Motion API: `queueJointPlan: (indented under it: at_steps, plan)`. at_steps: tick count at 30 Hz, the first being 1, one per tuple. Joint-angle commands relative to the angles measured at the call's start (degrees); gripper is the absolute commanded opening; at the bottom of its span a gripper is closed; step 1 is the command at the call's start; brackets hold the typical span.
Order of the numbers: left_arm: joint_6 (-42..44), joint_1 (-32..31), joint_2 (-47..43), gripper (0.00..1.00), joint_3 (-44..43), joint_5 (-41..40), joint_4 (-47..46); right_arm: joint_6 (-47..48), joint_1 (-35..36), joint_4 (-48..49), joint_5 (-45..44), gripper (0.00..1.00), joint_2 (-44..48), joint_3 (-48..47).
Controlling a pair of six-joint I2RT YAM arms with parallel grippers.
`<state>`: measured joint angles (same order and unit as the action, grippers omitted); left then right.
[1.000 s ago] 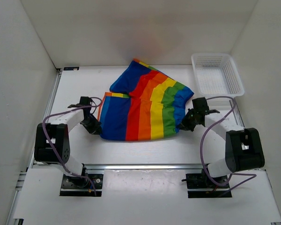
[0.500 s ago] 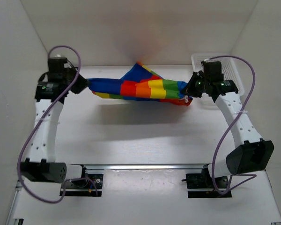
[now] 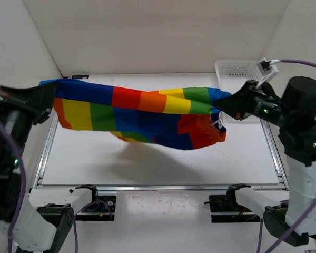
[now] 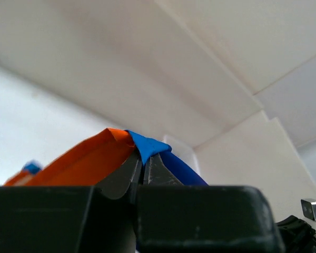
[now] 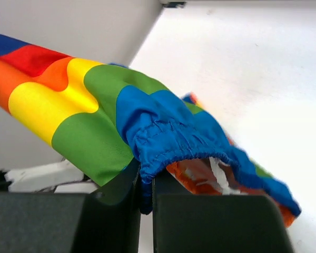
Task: Fold and stack the shorts
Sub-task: Fold the shorts
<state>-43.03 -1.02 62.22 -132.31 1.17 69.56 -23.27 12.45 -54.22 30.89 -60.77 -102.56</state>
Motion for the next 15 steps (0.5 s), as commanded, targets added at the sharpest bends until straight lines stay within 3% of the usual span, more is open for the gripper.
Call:
queueJointPlan:
  at_steps: [1, 3, 6, 10, 15]
  plan:
    - [2.94, 1.54, 0.1, 0.1, -9.77, -11.1, 2.77, 3.41, -1.02, -11.5, -3.2, 0.0, 0.39, -5.36]
    - [2.95, 1.54, 0.63, 0.1, -10.42, -11.1, 2.77, -0.09, -1.02, -12.05, -3.21, 0.0, 0.39, -4.5]
    - [2.95, 1.54, 0.63, 0.1, -2.63, -10.49, 1.55, -3.53, -1.02, -11.44, -3.21, 0.0, 0.39, 0.33]
    - [3.47, 1.54, 2.9, 0.1, 15.45, -8.64, -6.95, -5.83, -1.02, -2.69, -7.16, 0.0, -2.59, 14.36]
    - [4.0, 1.54, 15.89, 0.1, 22.01, -7.76, -13.74, -4.95, -1.55, 7.88, -9.36, 0.0, -18.12, 18.54]
